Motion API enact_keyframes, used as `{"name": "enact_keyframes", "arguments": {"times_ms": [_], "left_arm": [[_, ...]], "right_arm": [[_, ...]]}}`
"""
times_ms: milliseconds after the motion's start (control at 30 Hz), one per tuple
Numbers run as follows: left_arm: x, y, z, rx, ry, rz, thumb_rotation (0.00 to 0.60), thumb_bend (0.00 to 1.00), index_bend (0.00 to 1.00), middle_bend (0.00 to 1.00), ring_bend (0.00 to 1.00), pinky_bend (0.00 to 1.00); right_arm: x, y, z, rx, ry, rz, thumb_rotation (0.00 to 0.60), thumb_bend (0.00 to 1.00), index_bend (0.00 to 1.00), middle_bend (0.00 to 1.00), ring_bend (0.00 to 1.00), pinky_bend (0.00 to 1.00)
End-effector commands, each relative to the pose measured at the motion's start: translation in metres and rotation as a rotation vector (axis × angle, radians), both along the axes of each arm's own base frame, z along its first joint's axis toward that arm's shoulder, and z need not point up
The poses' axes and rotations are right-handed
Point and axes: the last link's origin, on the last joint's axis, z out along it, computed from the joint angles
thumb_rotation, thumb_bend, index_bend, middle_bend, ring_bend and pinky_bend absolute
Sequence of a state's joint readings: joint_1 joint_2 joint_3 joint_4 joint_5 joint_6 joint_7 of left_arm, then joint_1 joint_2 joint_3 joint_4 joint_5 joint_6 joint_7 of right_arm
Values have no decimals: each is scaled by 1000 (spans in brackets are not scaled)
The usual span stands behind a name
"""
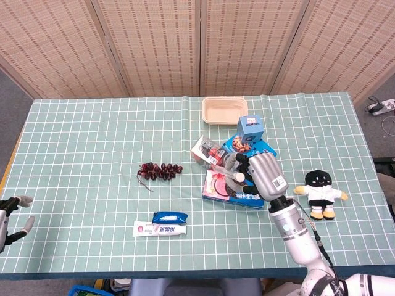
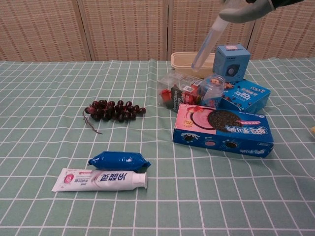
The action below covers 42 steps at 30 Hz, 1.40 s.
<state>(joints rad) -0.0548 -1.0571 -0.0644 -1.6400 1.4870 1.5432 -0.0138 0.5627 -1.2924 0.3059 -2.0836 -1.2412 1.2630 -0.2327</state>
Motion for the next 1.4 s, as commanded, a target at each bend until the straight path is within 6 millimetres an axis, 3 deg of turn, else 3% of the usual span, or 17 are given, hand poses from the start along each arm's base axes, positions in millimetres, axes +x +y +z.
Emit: {"name": "enact_keyframes", "arguments": {"times_ms": [33,200,333,567,700,1133,1233,1400], "left_arm": [[0,0,1,4,-2,1,600,331,464,450,439,635],[-1,0,4,12,-6,4,600,331,464,450,439,635],[-1,-1,5,14,-6,7,600,332,464,450,439,635],[-1,-1,5,15,-7,11,600,331,464,450,439,634],[0,-1,6,17,-7,10,600,331,464,450,439,635],[-1,0,6,13,-5,16,600,331,465,450,439,635],[-1,0,6,13,-5,15,600,331,466,450,439,635],[-1,0,6,16,-6,16,600,331,466,450,439,635]], "right_arm": [[0,7,7,143,-160,21,600,318,672,1000,1000,1000],[-10,4,6,266,-208,22,600,325,677,1000,1000,1000],[-22,-3,1,201,-19,21,600,325,677,1000,1000,1000],[-25,-3,-12,22,263,11,600,325,679,1000,1000,1000],[-22,-2,-14,27,213,-9,600,326,684,1000,1000,1000],[-15,2,-1,239,-240,28,600,353,705,1000,1000,1000],[-21,1,-1,237,-202,30,600,353,705,1000,1000,1000],[-34,-4,-7,114,11,29,600,353,705,1000,1000,1000]]}}
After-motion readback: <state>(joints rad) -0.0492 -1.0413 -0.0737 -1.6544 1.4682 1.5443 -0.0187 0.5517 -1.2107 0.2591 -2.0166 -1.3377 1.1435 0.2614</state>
